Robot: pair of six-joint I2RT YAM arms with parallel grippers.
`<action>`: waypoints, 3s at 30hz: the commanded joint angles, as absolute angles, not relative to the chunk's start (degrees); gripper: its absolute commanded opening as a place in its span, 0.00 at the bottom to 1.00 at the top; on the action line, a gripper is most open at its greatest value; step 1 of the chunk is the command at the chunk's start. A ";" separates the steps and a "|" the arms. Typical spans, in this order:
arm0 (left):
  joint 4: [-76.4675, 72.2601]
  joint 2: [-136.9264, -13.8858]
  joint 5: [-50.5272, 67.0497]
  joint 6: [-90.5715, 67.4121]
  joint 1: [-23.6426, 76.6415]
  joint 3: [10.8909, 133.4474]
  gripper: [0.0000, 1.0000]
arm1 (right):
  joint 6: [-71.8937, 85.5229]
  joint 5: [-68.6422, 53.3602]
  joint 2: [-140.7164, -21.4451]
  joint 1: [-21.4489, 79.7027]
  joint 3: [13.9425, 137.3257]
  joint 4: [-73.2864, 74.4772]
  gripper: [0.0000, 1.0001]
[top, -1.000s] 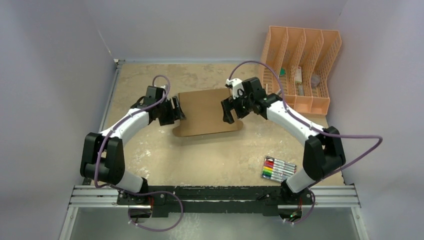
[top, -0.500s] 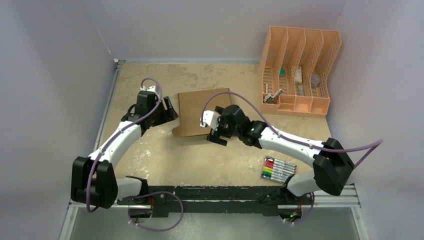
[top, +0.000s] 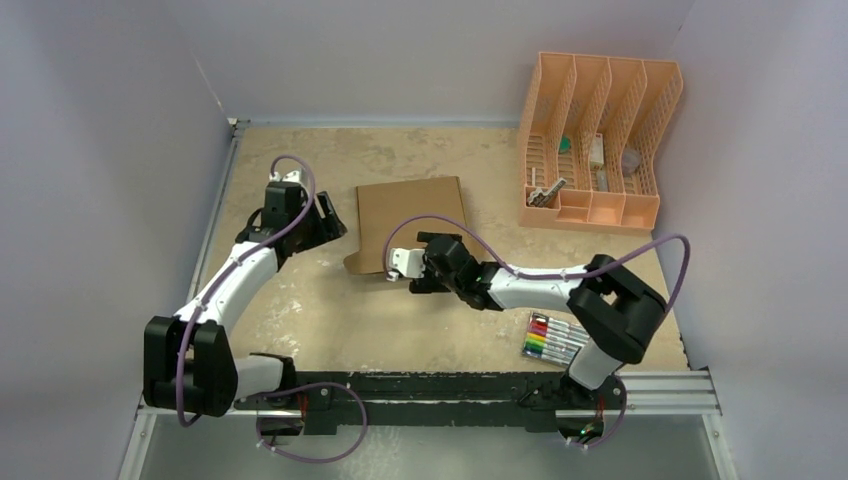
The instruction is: Fold the paper box
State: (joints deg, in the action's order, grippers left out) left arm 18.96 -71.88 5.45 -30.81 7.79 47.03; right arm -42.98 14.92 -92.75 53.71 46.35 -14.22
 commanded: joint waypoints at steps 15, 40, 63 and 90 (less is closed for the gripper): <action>21.75 -70.78 7.74 -29.74 6.94 54.15 0.68 | -42.91 22.17 -89.93 54.64 49.36 -18.10 0.11; 40.56 -66.27 -18.99 -18.76 6.86 81.69 0.68 | -22.52 -19.21 -89.55 44.44 93.10 44.06 0.00; 42.28 -69.43 1.76 -9.91 6.86 83.76 0.68 | -25.15 -7.51 -103.71 42.21 108.70 53.83 0.32; 48.29 -73.25 6.28 -1.62 7.87 84.13 0.70 | -4.57 2.29 -91.20 42.26 100.76 55.37 0.71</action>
